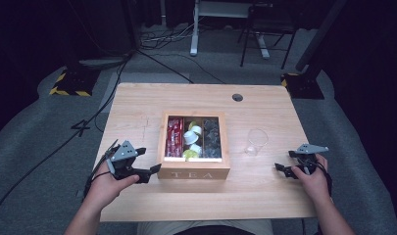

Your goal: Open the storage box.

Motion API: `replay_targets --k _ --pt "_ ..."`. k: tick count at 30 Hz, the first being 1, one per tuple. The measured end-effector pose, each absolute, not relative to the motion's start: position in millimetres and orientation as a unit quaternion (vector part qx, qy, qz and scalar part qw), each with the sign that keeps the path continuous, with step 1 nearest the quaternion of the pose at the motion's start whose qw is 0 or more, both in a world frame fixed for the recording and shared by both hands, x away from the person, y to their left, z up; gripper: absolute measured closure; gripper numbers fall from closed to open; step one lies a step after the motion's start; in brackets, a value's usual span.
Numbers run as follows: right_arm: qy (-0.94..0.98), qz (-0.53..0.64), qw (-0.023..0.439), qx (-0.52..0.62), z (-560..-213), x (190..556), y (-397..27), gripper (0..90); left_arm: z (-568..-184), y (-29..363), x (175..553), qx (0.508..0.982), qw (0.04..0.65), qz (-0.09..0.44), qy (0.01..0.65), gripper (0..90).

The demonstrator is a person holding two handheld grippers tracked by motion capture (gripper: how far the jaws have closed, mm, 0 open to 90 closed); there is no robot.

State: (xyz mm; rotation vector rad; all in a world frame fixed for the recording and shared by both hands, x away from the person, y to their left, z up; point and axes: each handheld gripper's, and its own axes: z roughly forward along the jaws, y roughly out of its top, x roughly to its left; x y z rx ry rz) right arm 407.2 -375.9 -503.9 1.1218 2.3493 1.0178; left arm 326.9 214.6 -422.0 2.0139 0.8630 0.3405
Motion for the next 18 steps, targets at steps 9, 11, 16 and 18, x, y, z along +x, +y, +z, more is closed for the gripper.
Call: replay_targets --k 9,11,16,18 --pt "0.828 0.359 0.172 0.395 -504 407 -376 11.2 -440 204 328 0.846 0.384 0.130 0.345 20.1" --pt "0.828 0.359 0.172 0.395 -504 407 -376 11.1 -443 202 328 0.849 0.383 0.123 0.342 27.9" --pt "0.828 0.359 0.172 0.395 -504 408 -376 11.1 -443 199 329 0.851 0.383 0.130 0.334 45.4" --pt "0.828 0.359 0.172 0.395 -504 408 -376 11.1 -443 199 328 0.853 0.382 0.129 0.331 51.2"
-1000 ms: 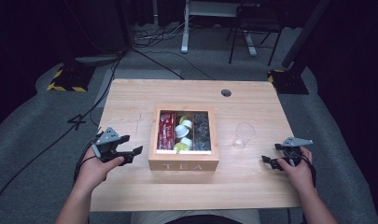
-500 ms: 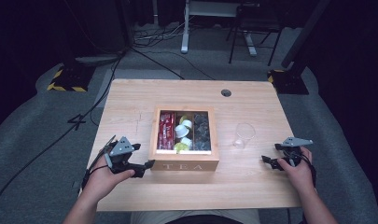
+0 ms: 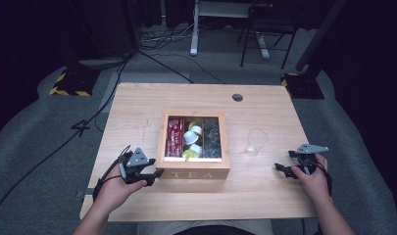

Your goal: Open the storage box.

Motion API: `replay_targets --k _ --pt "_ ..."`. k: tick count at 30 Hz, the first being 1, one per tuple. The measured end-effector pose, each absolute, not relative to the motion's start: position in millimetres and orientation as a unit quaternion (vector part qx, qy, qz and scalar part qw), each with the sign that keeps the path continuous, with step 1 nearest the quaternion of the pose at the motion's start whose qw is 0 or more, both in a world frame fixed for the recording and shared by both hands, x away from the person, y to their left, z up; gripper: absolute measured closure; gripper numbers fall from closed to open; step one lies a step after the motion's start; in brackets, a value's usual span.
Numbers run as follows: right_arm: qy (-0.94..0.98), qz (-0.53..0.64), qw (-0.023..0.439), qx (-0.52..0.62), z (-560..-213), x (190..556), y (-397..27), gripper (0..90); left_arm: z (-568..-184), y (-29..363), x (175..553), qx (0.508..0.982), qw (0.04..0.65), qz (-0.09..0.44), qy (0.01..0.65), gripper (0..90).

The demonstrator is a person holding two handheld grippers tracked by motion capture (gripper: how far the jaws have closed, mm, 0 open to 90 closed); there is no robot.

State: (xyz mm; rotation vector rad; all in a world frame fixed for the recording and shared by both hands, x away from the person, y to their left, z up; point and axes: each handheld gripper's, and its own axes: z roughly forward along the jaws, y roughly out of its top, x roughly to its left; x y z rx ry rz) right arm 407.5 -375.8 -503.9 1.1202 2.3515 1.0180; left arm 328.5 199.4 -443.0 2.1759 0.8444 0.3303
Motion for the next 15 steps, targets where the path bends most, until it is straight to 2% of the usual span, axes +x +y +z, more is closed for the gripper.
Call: replay_targets --k 13,15 --pt "0.828 0.358 0.172 0.395 -503.8 407.5 -375.8 11.3 -442.2 200.7 326.5 0.850 0.386 0.128 0.334 60.8" --pt "0.827 0.360 0.172 0.395 -503.6 407.3 -375.7 14.3 -442.3 201.0 326.8 0.849 0.389 0.125 0.335 61.6"
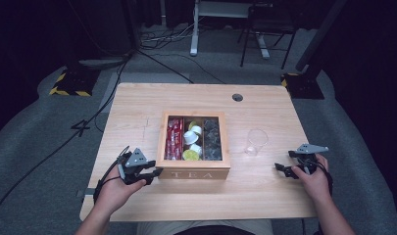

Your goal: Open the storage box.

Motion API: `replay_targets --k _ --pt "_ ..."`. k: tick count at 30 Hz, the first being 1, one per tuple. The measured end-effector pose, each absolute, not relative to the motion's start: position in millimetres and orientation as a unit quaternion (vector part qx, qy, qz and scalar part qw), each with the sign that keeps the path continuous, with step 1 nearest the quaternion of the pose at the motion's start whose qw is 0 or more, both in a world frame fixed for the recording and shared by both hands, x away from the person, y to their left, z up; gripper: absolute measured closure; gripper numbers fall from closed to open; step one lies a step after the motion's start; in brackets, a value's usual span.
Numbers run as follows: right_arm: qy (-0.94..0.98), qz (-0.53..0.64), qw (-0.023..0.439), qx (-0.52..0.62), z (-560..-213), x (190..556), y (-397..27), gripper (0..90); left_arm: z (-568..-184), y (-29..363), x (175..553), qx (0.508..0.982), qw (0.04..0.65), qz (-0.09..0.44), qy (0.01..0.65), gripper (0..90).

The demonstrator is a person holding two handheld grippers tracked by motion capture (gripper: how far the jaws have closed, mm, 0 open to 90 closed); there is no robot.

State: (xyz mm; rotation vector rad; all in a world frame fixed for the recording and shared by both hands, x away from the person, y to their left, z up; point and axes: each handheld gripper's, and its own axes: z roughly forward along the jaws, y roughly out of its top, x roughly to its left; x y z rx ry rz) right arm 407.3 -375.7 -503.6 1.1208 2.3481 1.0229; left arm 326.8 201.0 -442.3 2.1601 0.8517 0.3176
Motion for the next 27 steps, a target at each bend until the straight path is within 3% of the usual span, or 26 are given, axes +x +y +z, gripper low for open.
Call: replay_targets --k 2,15,27 --pt "0.825 0.367 0.171 0.395 -503 407 -375 17.4 -442 202 327 0.848 0.391 0.122 0.336 61.9" --pt "0.808 0.410 0.176 0.384 -470 395 -369 17.1 -425 208 325 0.826 0.430 0.127 0.340 67.8" --pt "0.822 0.442 0.161 0.320 -418 388 -323 20.5 -407 212 331 0.817 0.450 0.131 0.336 72.1"
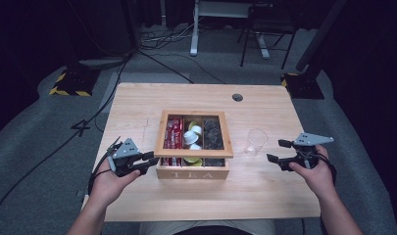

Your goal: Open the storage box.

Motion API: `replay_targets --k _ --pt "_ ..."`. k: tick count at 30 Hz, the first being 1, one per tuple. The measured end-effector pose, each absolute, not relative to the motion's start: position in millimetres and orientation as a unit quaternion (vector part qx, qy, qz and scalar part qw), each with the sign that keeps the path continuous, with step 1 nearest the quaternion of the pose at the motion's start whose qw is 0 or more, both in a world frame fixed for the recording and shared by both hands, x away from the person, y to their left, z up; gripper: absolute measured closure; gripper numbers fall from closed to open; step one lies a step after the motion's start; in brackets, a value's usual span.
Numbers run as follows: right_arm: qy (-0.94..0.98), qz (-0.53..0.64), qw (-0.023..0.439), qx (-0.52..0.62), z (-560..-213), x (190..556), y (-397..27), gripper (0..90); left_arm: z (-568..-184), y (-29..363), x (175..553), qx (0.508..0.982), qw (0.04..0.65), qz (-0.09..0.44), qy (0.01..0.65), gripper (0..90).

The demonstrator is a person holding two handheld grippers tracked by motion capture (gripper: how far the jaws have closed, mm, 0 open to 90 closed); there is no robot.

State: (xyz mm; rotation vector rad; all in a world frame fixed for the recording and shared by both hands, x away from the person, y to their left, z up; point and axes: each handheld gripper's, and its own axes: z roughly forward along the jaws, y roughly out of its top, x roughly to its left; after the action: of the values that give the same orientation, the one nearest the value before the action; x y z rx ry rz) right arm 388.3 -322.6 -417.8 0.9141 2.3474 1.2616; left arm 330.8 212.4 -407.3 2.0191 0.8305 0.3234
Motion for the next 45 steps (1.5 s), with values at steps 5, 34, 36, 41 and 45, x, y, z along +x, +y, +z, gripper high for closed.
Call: replay_targets --k 5,34,36,41,45 --pt "0.837 0.447 0.162 0.269 -399 383 -288 22.6 -399 214 334 0.810 0.463 0.135 0.334 73.0" --pt "0.858 0.438 0.215 0.160 -373 386 -192 52.5 -383 212 339 0.799 0.491 0.136 0.320 75.6" --pt "0.857 0.438 0.221 0.157 -371 386 -191 53.3 -382 211 338 0.797 0.492 0.139 0.320 75.4" --pt "0.857 0.440 0.221 0.152 -364 390 -191 54.2 -377 211 336 0.792 0.498 0.156 0.316 72.3" --pt "0.859 0.438 0.223 0.142 -356 395 -191 55.5 -378 214 336 0.792 0.493 0.169 0.318 64.7"
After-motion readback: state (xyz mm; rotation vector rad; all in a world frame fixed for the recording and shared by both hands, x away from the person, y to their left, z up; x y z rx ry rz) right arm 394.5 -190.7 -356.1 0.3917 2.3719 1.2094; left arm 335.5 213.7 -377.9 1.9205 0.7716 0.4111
